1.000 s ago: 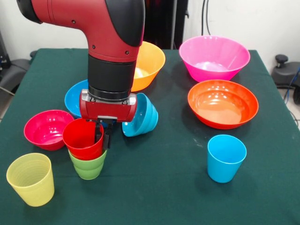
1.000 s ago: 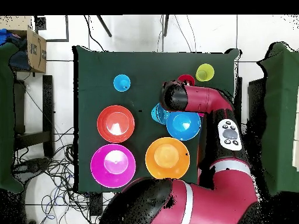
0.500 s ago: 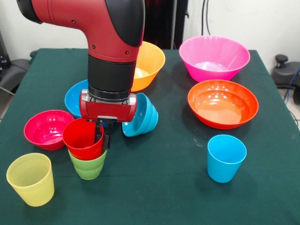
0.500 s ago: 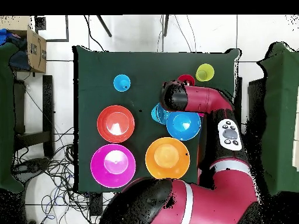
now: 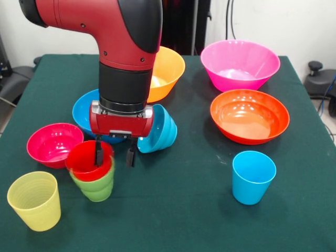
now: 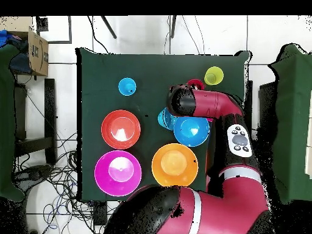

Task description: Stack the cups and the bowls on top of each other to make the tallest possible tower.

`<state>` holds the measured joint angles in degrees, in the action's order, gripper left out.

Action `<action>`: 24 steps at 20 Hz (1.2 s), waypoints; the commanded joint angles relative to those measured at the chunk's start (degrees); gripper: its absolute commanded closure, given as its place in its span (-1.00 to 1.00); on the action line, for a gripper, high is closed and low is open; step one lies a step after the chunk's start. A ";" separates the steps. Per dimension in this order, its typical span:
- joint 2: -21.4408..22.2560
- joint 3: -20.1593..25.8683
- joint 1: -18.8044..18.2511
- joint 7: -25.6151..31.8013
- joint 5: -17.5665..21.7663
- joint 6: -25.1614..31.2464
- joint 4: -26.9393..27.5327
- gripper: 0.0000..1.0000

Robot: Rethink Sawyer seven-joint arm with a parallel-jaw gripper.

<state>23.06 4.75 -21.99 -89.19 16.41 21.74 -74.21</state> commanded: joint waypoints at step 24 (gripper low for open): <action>-6.24 -6.34 6.47 -4.37 5.94 -4.24 0.03 -1.00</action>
<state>19.26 0.57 -18.83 -89.19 16.59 19.88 -74.18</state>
